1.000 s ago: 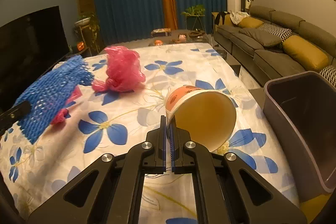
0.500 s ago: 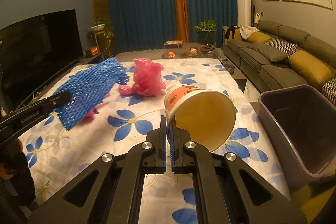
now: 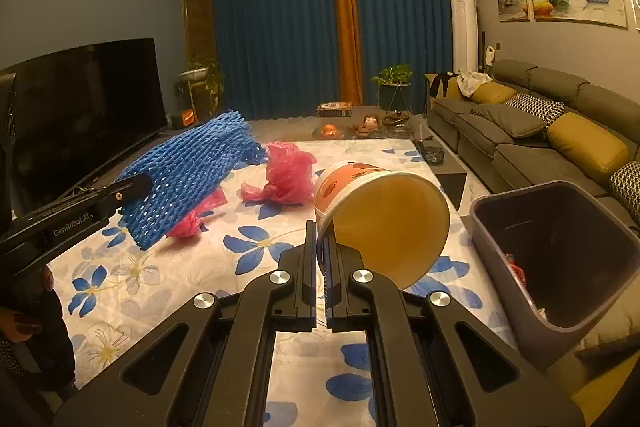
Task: Collect trash
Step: 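Carry the blue mesh and orange cup over the grey bin with both tools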
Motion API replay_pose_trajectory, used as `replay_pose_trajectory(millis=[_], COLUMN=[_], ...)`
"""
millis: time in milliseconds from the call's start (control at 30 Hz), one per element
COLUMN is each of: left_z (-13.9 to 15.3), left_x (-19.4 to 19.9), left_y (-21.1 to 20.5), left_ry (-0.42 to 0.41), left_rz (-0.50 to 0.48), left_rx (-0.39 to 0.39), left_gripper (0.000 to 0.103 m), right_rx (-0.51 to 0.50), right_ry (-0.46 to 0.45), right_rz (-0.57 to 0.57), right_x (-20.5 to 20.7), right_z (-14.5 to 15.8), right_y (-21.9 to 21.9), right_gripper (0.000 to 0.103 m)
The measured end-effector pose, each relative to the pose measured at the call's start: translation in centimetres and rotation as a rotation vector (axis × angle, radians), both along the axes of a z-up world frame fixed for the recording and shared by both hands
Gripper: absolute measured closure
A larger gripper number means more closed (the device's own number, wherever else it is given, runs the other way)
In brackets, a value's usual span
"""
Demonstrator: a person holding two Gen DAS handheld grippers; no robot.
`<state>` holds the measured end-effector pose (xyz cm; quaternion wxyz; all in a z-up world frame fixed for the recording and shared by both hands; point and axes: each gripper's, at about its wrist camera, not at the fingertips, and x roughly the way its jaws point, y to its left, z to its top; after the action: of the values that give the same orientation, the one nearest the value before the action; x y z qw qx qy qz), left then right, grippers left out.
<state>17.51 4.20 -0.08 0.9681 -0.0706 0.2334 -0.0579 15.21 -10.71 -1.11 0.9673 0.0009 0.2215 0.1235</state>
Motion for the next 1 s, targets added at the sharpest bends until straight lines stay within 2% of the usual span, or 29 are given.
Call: replay_pose_trajectory(millis=[667,1000], left_z=[1.4,1.7], left_x=[-1.0,-0.2], left_y=[-8.1,-13.5], left_ry=[-0.037,-0.054], left_rz=[-0.113,-0.205], left_rx=[0.075,0.104], left_gripper=[0.095,0.095], right_rx=[0.031,0.043], right_ry=[-0.049,-0.057], right_rz=[-0.079,-0.162], right_x=[-2.3,-2.4], right_z=[1.3,1.4], right_y=[-5.5,-9.4], right_gripper=[0.099,0.099])
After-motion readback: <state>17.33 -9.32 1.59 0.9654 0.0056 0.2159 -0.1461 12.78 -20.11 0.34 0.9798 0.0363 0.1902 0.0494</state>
